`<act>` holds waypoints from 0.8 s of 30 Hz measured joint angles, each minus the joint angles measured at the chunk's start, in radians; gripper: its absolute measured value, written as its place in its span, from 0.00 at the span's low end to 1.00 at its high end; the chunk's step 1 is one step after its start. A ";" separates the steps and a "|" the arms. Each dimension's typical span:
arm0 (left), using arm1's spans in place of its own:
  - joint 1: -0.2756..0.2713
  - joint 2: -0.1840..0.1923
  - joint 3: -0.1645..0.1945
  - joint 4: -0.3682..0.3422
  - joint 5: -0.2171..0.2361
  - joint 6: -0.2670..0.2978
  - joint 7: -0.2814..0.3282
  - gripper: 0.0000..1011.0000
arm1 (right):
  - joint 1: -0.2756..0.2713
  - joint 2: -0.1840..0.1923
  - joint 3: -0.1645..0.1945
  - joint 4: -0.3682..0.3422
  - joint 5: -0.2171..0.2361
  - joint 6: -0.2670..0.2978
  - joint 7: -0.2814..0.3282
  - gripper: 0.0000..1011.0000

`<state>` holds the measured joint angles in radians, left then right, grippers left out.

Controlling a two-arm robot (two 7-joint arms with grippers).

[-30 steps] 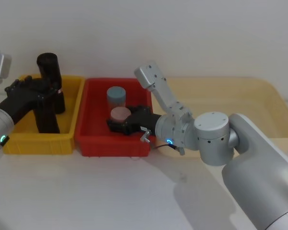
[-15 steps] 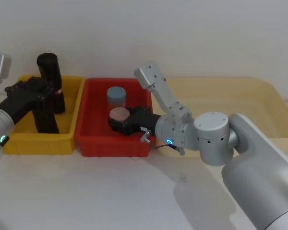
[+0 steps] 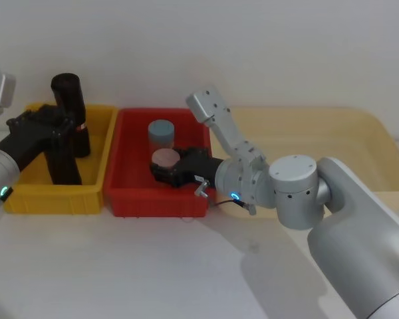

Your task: Pick up the garbage bag with the one hand and transfer it to the other hand.

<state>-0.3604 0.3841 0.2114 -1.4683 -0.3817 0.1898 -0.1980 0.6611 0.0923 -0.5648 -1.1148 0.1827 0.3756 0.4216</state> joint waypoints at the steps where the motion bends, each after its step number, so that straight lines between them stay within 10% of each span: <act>1: 0.000 -0.001 -0.002 -0.004 0.001 -0.002 0.003 0.53 | -0.001 0.001 0.000 -0.002 0.000 -0.001 0.001 0.66; 24: -0.119 -0.047 -0.029 -0.156 -0.024 0.045 0.008 0.53 | -0.039 0.098 0.068 -0.308 0.002 -0.011 -0.040 0.66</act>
<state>-0.4790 0.3373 0.1824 -1.6245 -0.4060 0.2345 -0.1903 0.6220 0.1903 -0.4963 -1.4229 0.1844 0.3651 0.3811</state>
